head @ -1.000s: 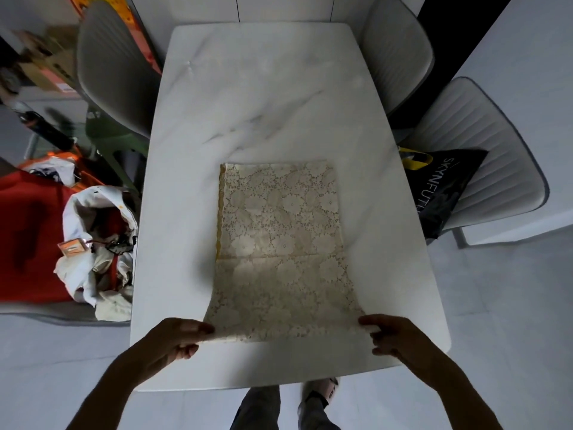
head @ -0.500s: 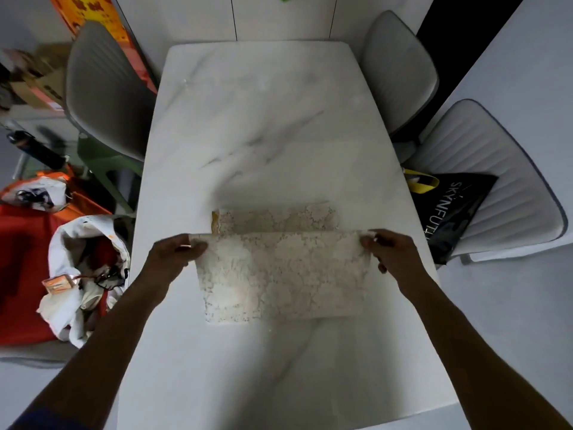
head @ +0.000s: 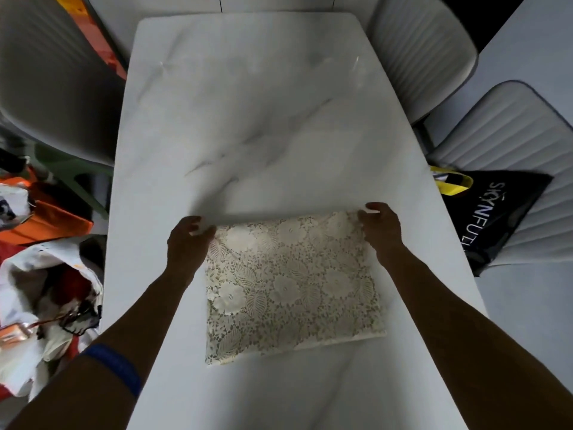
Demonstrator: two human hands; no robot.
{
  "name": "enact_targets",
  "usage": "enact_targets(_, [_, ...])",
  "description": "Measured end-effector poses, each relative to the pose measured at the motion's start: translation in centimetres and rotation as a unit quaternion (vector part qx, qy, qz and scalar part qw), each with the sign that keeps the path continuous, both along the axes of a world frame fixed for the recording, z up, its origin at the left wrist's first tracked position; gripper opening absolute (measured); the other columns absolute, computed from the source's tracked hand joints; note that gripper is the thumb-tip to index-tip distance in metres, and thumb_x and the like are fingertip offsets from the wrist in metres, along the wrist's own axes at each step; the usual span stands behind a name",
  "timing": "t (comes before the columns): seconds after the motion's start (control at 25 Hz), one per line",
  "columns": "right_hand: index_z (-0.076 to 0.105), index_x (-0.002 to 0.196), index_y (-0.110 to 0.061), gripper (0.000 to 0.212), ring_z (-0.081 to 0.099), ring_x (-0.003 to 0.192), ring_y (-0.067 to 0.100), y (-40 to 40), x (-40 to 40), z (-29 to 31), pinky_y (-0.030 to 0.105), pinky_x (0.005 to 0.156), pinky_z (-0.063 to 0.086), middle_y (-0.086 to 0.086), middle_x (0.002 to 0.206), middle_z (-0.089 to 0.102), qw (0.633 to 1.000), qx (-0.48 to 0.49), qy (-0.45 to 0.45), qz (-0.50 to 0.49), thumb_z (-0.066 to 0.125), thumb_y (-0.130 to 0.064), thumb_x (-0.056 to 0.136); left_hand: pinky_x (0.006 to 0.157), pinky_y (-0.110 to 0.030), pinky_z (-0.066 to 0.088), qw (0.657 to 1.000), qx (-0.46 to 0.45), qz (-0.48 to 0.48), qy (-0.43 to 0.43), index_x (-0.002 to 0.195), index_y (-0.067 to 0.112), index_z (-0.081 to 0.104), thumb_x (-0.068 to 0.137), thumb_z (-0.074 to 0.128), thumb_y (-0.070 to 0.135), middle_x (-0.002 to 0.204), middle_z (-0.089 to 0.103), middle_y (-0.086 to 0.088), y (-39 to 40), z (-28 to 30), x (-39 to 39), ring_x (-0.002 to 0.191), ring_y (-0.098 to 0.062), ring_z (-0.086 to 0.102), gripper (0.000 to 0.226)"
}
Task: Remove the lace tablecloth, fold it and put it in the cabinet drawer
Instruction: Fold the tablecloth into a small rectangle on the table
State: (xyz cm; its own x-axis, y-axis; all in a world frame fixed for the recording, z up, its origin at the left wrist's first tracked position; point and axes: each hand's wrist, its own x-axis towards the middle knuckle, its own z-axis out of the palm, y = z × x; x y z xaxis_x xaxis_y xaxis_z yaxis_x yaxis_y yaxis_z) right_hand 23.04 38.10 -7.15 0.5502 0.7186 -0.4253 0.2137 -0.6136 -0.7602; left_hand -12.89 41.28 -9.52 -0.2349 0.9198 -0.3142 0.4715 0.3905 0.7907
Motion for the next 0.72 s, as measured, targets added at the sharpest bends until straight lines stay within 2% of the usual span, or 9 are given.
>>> enact_targets(0.04, [0.051,0.134,-0.013,0.050,0.062,0.095,0.027,-0.5,-0.3,-0.4,0.040,0.079,0.054,0.010,0.111,0.061,0.998,-0.034,-0.052,0.016,0.068,-0.025,0.089,0.085,-0.035,0.049,0.993,0.040,-0.079,0.081,0.120,0.015,0.061,0.084,0.074,0.019,0.112,0.059,-0.008,-0.3,-0.2,0.1,0.098,-0.023,0.058,0.038])
enact_targets(0.12, [0.042,0.140,-0.013,0.064,0.052,0.121,0.035,-2.8,-1.3,-1.4,0.044,0.100,0.046,0.014,0.133,0.053,0.984,-0.102,-0.130,0.060,0.071,-0.027,0.085,0.091,-0.043,0.052,0.935,0.097,-0.259,0.221,0.125,0.018,0.059,0.085,0.070,0.019,0.125,0.056,-0.012,-1.9,-0.9,0.8,0.115,-0.031,0.055,0.041])
enact_targets(0.24, [0.045,0.134,-0.012,0.063,0.055,0.114,0.034,-6.8,-2.8,-2.5,0.038,0.091,0.047,0.013,0.129,0.055,0.985,-0.125,-0.089,0.076,0.075,-0.028,0.081,0.094,-0.054,0.050,0.879,0.003,-0.344,0.329,0.148,0.024,0.031,0.094,0.055,0.022,0.156,0.024,-0.016,-3.9,-1.5,2.1,0.140,-0.039,0.027,0.059])
enact_targets(0.32, [0.055,0.126,-0.011,0.054,0.062,0.097,0.025,-8.2,-2.8,-2.4,0.032,0.077,0.051,0.009,0.120,0.063,0.992,-0.124,0.019,0.024,0.078,-0.028,0.080,0.105,-0.055,0.040,0.880,-0.085,-0.335,0.326,0.153,0.028,0.015,0.100,0.044,0.031,0.164,0.001,-0.011,-3.8,-1.3,2.7,0.148,-0.035,0.007,0.061])
enact_targets(0.44, [0.064,0.117,-0.014,0.036,0.064,0.093,0.024,-9.3,-2.4,-1.5,0.034,0.077,0.053,0.009,0.116,0.068,0.991,-0.104,0.084,0.030,0.074,-0.021,0.083,0.111,-0.054,0.027,0.881,-0.092,-0.309,0.347,0.150,0.027,0.028,0.098,0.045,0.040,0.163,0.011,-0.010,-4.9,0.8,3.4,0.148,-0.032,0.013,0.055])
enact_targets(0.52, [0.066,0.115,-0.018,0.031,0.068,0.095,0.028,-10.7,-2.9,-0.5,0.042,0.081,0.058,0.009,0.114,0.071,0.984,-0.063,0.169,0.015,0.071,-0.014,0.085,0.106,-0.048,0.037,0.921,0.004,-0.266,0.285,0.135,0.020,0.052,0.091,0.060,0.028,0.150,0.041,-0.011,-7.3,1.8,4.1,0.137,-0.032,0.037,0.045])
enact_targets(0.6, [0.069,0.112,-0.020,0.031,0.074,0.088,0.029,-12.1,-3.5,1.2,0.045,0.073,0.062,0.006,0.105,0.076,0.965,-0.021,0.262,-0.019,0.069,-0.006,0.085,0.095,-0.034,0.048,0.970,0.019,-0.226,0.081,0.118,0.019,0.064,0.088,0.067,0.015,0.129,0.060,-0.004,-10.8,2.9,5.1,0.119,-0.025,0.056,0.030])
enact_targets(0.64, [0.070,0.108,-0.019,0.029,0.075,0.082,0.027,-12.3,-3.8,2.4,0.041,0.066,0.062,0.003,0.097,0.077,0.963,0.003,0.267,-0.033,0.068,-0.003,0.084,0.091,-0.029,0.049,0.978,-0.008,-0.210,-0.003,0.114,0.021,0.065,0.088,0.067,0.012,0.121,0.064,0.000,-12.2,3.5,5.7,0.111,-0.019,0.060,0.027])
enact_targets(0.72, [0.067,0.091,-0.017,0.017,0.072,0.070,0.025,-11.7,-3.6,5.2,0.033,0.057,0.059,0.002,0.079,0.074,0.982,0.067,0.179,-0.009,0.068,-0.003,0.082,0.084,-0.026,0.053,0.977,-0.052,-0.194,-0.064,0.108,0.024,0.067,0.089,0.066,0.008,0.109,0.068,0.004,-13.8,4.6,6.6,0.099,-0.015,0.064,0.025])
